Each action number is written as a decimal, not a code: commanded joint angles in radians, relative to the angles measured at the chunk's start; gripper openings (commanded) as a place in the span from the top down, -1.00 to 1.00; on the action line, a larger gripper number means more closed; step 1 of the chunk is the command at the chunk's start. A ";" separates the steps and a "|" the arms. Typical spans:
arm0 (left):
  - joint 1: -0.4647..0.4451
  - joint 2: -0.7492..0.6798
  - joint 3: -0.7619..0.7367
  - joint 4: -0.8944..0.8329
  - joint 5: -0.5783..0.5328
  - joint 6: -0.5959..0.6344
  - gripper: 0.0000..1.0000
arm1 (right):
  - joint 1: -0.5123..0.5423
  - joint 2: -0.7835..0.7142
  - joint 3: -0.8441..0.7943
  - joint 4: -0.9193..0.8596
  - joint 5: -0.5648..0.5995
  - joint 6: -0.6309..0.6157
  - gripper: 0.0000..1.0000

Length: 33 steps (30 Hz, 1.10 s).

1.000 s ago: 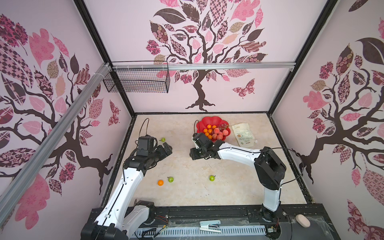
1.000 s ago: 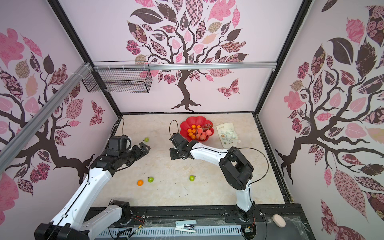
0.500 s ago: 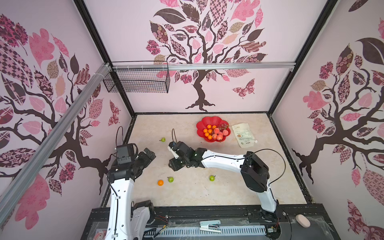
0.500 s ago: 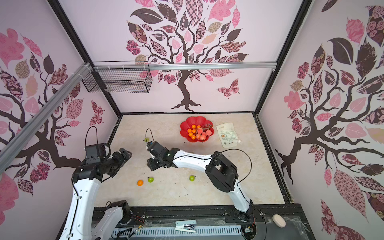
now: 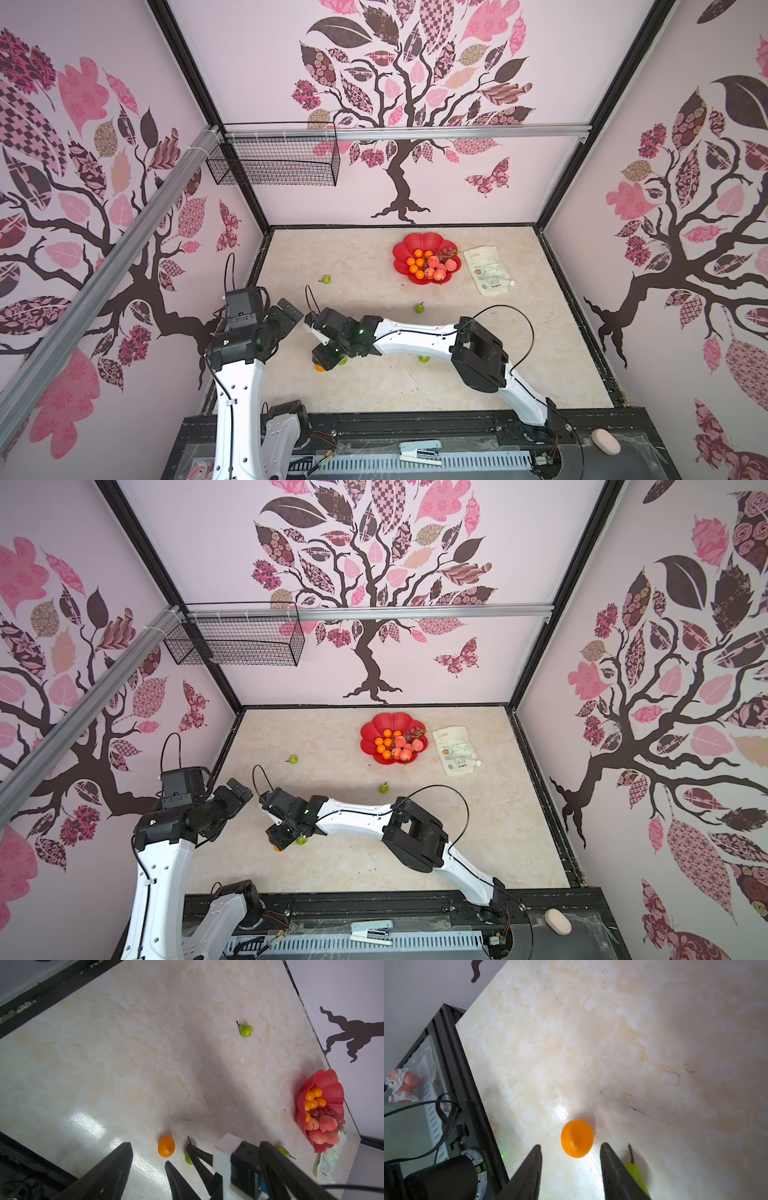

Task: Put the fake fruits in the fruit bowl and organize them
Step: 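Lower the open right gripper around the orange kumquat beside a green pear, then close the right gripper on the kumquat and lift it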

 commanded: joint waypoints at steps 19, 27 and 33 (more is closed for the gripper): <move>0.009 -0.010 0.041 0.009 -0.019 0.016 -0.96 | 0.009 0.223 0.246 -0.219 0.020 -0.028 0.01; 0.008 -0.011 0.035 0.013 -0.006 0.014 -0.96 | 0.009 0.227 0.249 -0.245 0.011 -0.027 0.02; 0.009 -0.006 0.022 0.022 0.008 0.004 -0.97 | 0.009 0.215 0.243 -0.279 0.013 -0.031 0.03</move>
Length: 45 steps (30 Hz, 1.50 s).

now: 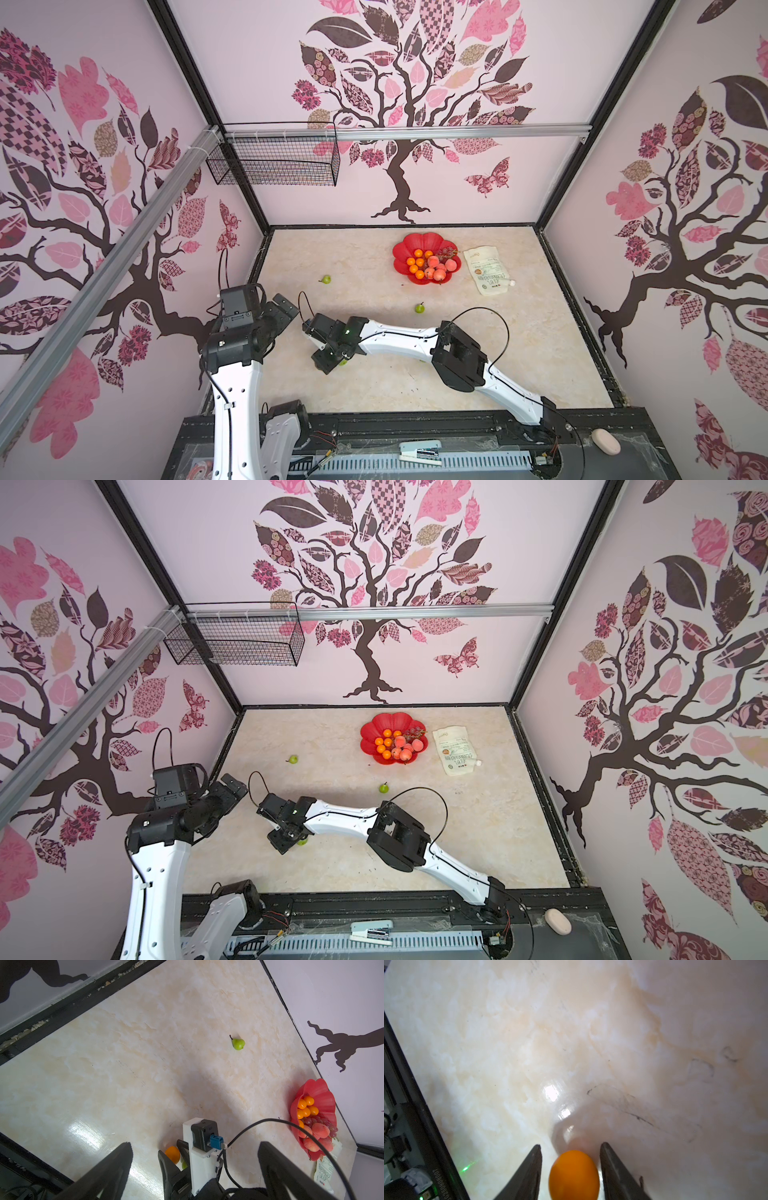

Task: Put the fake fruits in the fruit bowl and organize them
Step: 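Close the right gripper on the kumquat and lift it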

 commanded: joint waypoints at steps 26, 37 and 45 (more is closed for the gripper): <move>0.005 0.017 0.003 0.032 0.015 -0.006 -0.97 | 0.002 -0.074 -0.004 -0.074 0.033 0.002 0.16; -0.007 0.042 0.042 0.056 0.079 0.034 -0.96 | -0.060 -0.277 -0.148 0.037 0.016 0.083 0.21; -0.124 0.078 0.026 0.180 0.126 0.021 -0.97 | -0.161 -0.416 -0.311 0.101 0.008 0.117 0.21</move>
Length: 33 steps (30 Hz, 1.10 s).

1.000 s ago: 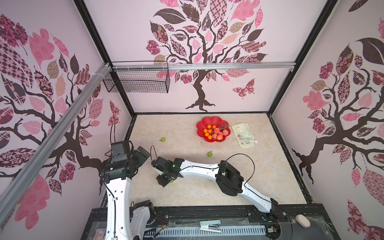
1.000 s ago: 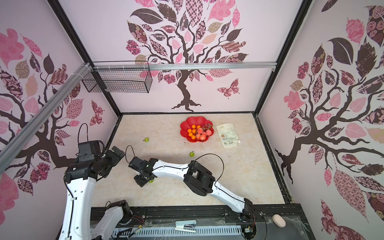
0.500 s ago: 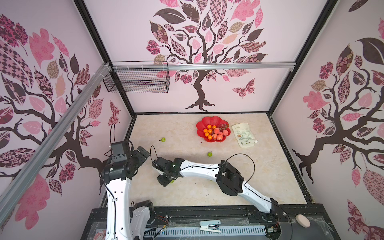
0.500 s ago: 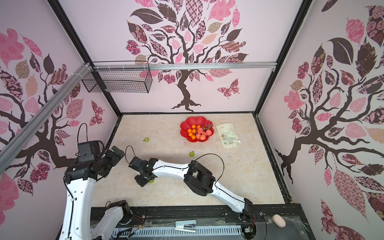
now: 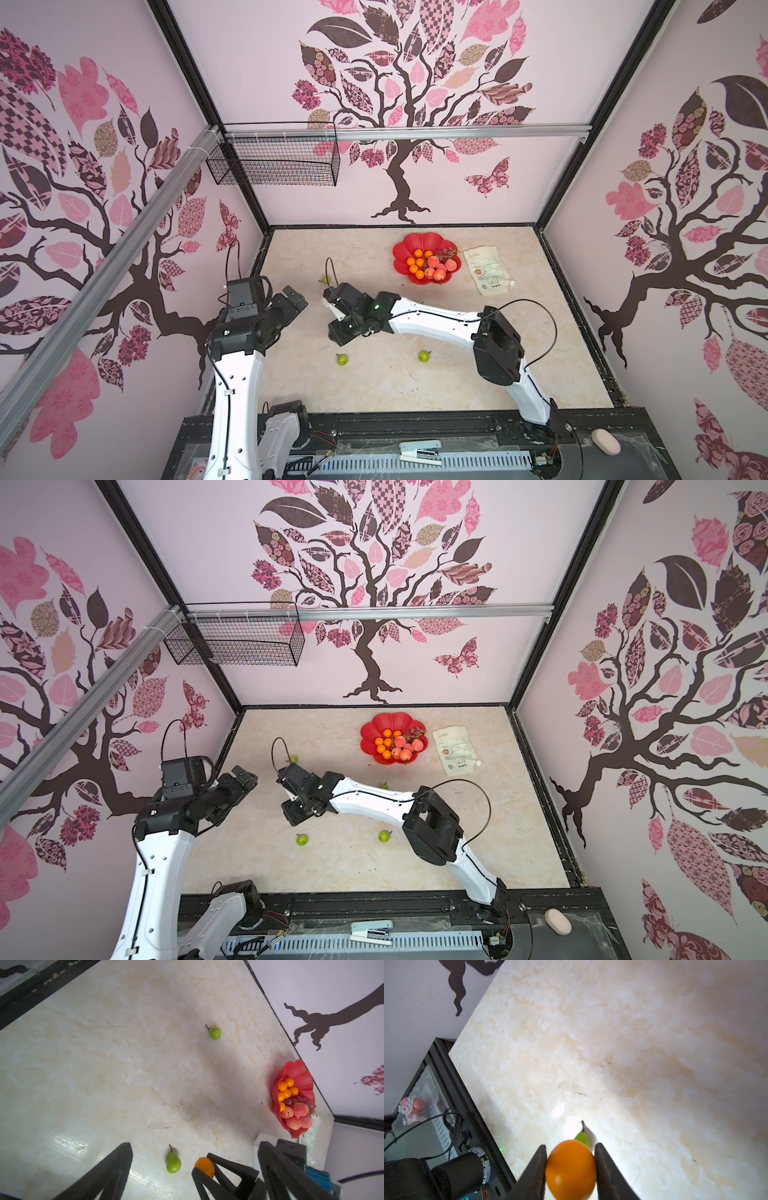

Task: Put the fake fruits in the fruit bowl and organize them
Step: 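Close the right gripper on the kumquat and lift it, then carry the kumquat over the red bowl and open the right gripper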

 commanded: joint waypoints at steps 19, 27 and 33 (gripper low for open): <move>-0.511 0.383 0.146 0.448 -0.011 -0.022 -0.97 | -0.412 -0.345 -0.423 0.122 -0.042 0.070 0.21; -0.592 0.591 0.290 0.588 0.055 0.035 -0.96 | -0.563 -0.355 -0.426 0.118 -0.058 0.066 0.22; -0.594 0.699 0.326 0.764 0.140 0.049 -0.96 | -0.611 -0.293 -0.352 0.105 -0.035 0.062 0.22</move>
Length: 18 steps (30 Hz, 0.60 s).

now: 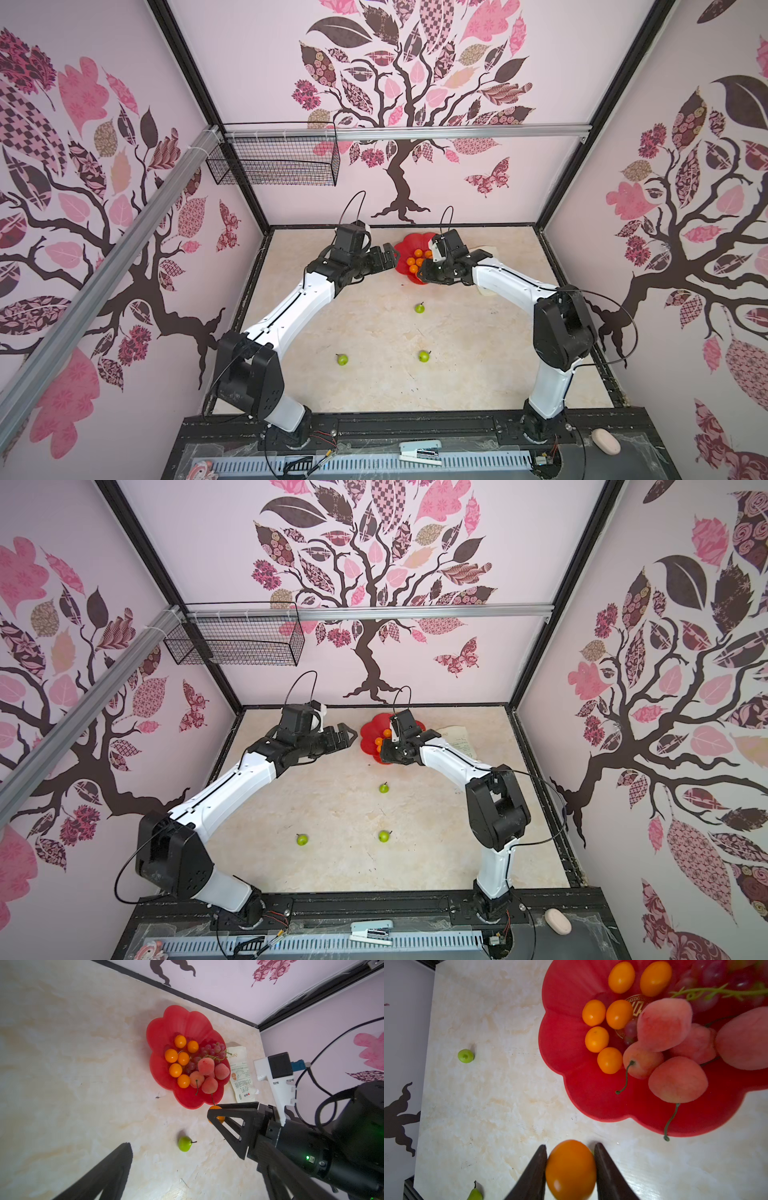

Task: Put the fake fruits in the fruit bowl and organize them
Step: 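Carry the kumquat over the red bowl and open the right gripper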

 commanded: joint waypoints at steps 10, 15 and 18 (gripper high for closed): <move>-0.001 0.083 -0.059 0.313 0.118 0.100 -0.97 | -0.014 0.214 0.265 -0.071 0.046 -0.009 0.23; 0.021 0.123 -0.050 0.302 0.112 0.060 -0.96 | -0.013 0.325 0.367 -0.087 0.043 0.003 0.23; 0.058 0.139 -0.063 0.317 0.123 0.015 -0.96 | -0.015 0.382 0.428 -0.115 0.029 0.008 0.23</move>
